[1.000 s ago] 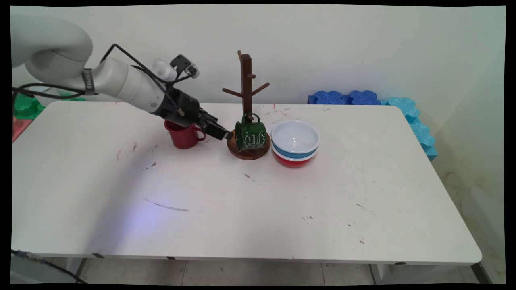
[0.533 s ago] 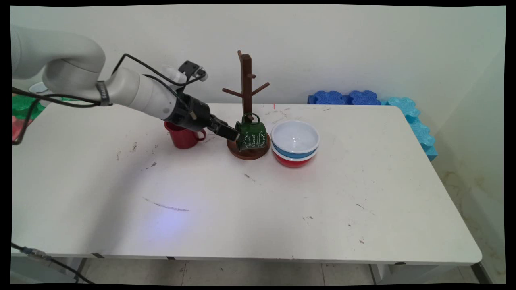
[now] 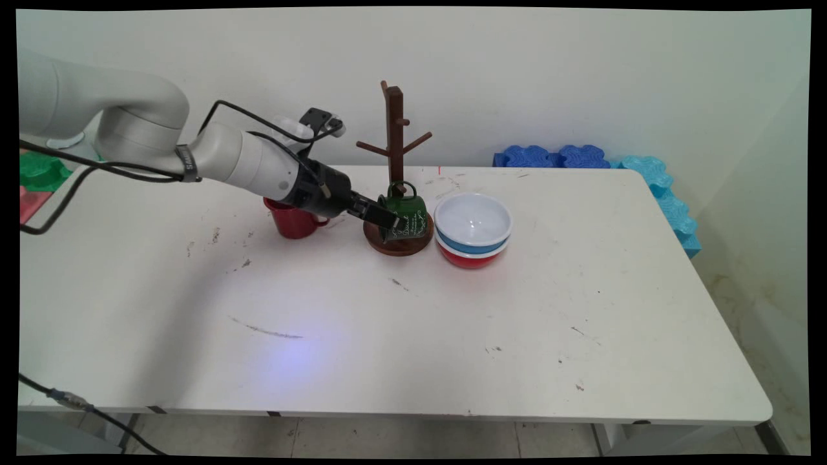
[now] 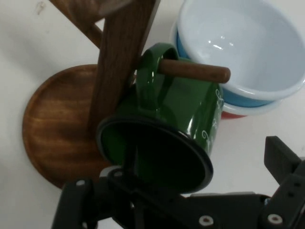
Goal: Pick up the green mug from the rack
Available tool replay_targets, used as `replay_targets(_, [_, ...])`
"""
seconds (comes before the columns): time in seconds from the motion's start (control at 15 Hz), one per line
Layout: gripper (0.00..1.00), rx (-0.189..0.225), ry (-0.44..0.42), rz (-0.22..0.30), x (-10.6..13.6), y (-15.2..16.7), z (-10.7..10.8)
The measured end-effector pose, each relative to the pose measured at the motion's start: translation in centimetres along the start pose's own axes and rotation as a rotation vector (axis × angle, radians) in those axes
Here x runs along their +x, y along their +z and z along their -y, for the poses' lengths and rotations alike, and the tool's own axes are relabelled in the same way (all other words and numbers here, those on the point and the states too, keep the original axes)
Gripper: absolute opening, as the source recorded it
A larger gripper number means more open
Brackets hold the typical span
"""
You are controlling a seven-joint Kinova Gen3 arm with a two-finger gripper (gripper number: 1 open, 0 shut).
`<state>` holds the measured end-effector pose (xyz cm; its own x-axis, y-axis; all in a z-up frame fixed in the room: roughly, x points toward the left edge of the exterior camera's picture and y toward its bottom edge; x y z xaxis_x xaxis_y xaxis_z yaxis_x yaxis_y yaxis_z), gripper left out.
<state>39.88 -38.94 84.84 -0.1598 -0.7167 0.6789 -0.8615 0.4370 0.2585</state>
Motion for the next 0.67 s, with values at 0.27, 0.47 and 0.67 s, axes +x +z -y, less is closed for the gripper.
replay_targets(0.27, [1.00, -0.013, -0.015, -0.003, -0.1, 0.8, 0.0])
replay_targets(0.47, [1.00, -0.024, -0.024, -0.004, 0.0, 1.4, 0.0])
replay_targets(0.67, [1.00, -0.033, -0.030, -0.006, 0.1, 2.0, 0.1])
